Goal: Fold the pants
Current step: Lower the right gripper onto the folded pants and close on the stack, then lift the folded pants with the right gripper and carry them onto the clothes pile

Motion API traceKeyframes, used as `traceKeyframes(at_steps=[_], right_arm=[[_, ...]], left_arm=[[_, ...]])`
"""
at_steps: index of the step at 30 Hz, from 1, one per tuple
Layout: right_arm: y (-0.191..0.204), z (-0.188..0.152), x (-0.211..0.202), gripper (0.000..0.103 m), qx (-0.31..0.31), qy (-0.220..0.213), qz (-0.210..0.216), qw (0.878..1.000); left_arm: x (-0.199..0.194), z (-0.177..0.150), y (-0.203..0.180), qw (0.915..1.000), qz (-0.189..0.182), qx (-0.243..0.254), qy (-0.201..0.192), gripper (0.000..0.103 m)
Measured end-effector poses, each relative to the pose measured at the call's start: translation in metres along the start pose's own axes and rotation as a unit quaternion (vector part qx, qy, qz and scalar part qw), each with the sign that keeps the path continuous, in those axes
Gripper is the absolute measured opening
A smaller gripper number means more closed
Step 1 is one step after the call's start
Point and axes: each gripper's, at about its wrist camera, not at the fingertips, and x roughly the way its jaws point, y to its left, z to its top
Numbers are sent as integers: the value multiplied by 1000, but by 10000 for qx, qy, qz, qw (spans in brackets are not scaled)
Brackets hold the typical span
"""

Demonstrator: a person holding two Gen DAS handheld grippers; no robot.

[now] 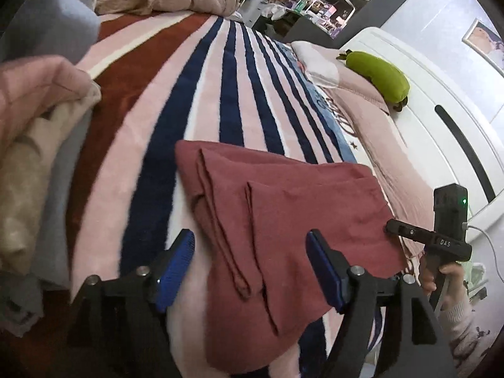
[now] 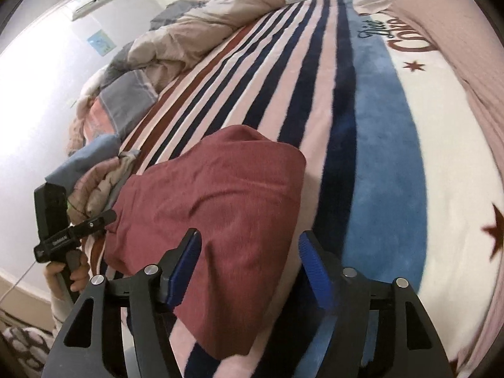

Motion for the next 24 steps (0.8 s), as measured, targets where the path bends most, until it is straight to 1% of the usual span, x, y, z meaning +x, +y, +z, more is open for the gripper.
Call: traceKeyframes(at_steps=[2, 4, 6, 8, 9, 10, 12, 14, 16, 18, 21, 24], right_arm=[[-4, 1, 7, 61, -21, 128, 46, 9999], [-7, 0, 16, 61, -55, 279, 178, 9994], [-8, -2, 22, 60, -127, 353, 223, 9990], [-7, -4, 26, 57, -222, 362, 241, 9988], [-6, -5, 28, 49, -246, 377, 262, 9986], [-5, -5, 29, 45, -262, 393, 302, 9984], [1, -5, 29, 33, -362, 391, 297, 9981], [7, -5, 28, 27, -499, 376, 224, 9978], [12, -4, 25, 22, -586, 319, 165, 9976], [15, -3, 22, 17, -614, 241, 135, 9977], [21, 0, 16, 14, -660, 116, 66, 9977], [25, 5, 9, 13, -703, -17, 30, 9975]], left_arm=[[10, 0, -1, 9999, 141, 31, 91, 69], [16, -1, -1, 9998, 155, 45, 150, 69], [21, -2, -4, 9996, 215, 127, 139, 68], [24, -1, -6, 9995, 235, 160, 163, 58], [26, -1, -8, 9994, 230, 181, 191, 50], [28, -1, -10, 9993, 231, 206, 211, 42], [30, 0, -15, 9989, 263, 312, 239, 34], [30, 1, -20, 9983, 332, 427, 215, 29], [28, 1, -23, 9978, 352, 542, 157, 21], [26, 2, -25, 9972, 391, 622, 116, 19], [20, 5, -28, 9966, 406, 722, 32, 16], [11, 12, -34, 9962, 346, 793, -101, 15]])
